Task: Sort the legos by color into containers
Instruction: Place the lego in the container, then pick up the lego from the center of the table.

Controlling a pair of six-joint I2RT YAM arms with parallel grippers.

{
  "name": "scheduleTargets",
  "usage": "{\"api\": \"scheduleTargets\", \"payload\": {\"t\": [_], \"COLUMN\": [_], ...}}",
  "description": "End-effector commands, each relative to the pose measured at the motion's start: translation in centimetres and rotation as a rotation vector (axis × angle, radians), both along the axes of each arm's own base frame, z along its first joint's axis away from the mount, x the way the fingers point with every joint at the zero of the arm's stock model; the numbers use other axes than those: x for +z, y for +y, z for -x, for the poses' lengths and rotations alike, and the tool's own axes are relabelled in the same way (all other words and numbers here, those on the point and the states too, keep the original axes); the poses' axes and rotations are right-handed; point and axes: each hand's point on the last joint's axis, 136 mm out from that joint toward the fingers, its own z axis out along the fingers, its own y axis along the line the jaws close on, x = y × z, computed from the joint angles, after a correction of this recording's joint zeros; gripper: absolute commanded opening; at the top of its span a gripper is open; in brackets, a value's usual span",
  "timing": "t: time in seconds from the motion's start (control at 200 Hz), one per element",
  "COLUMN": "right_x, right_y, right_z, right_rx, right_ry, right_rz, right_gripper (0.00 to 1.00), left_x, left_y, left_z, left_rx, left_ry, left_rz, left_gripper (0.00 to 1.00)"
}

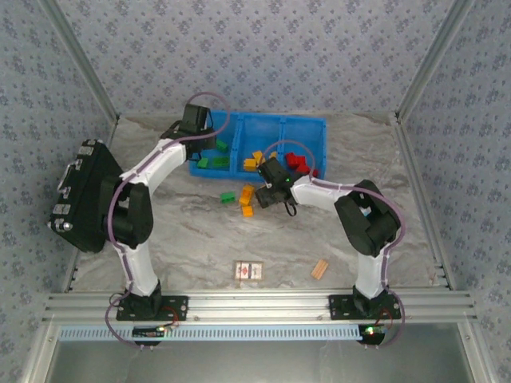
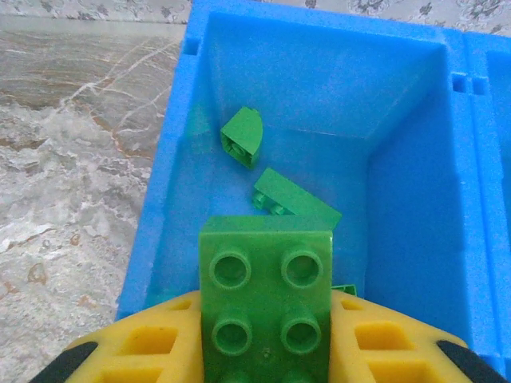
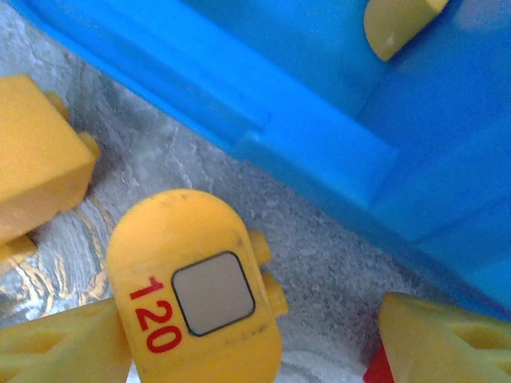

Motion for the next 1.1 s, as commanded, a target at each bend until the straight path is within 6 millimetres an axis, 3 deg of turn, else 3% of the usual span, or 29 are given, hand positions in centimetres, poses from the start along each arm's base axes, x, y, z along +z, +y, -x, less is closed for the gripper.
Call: {"api": "scheduleTargets", "payload": {"t": [0.0, 0.165, 0.375, 0.575, 0.78, 0.975, 1.095], "right_x": [0.5, 0.2, -0.3, -0.7, -0.9, 0.0, 0.9], "right_y": [0.8, 1.2, 1.4, 1.3, 1.2, 1.5, 1.8], "right_z": [-1.2, -1.6, -1.7, -1.7, -1.5, -0.9, 0.0], "right_rx": [0.021, 0.035, 0.041, 0.043, 0.047, 0.064, 0.078], "right_ry": [-0.017, -0.007, 0.006, 0.015, 0.023, 0.018, 0.016], "right_rz": [-0.019, -0.019, -0.02, -0.014, -0.011, -0.006, -0.003], "right_gripper": [0.8, 0.78, 0.71, 0.63, 0.49, 0.43, 0.4], "left_x": [-1.0, -2.2, -3.3, -2.8, -0.7, 3.8, 5.5], "left_y": [-0.7, -1.2, -1.6, -1.9, -2.4, -2.2, -2.0], "left_z": [-0.7, -2.1, -3.1, -3.2, -2.5, -1.2, 0.4], "left_rx": [-0.025, -0.025, -0.024, -0.032, -0.052, -0.067, -0.077], "left_ry": [0.031, 0.056, 0.092, 0.084, 0.059, -0.008, -0.026], "left_rz": [-0.01, -0.016, -0.02, -0.011, 0.009, 0.032, 0.047], "left_gripper": [0.24, 0.27, 0.43, 0.56, 0.61, 0.63, 0.66]}}
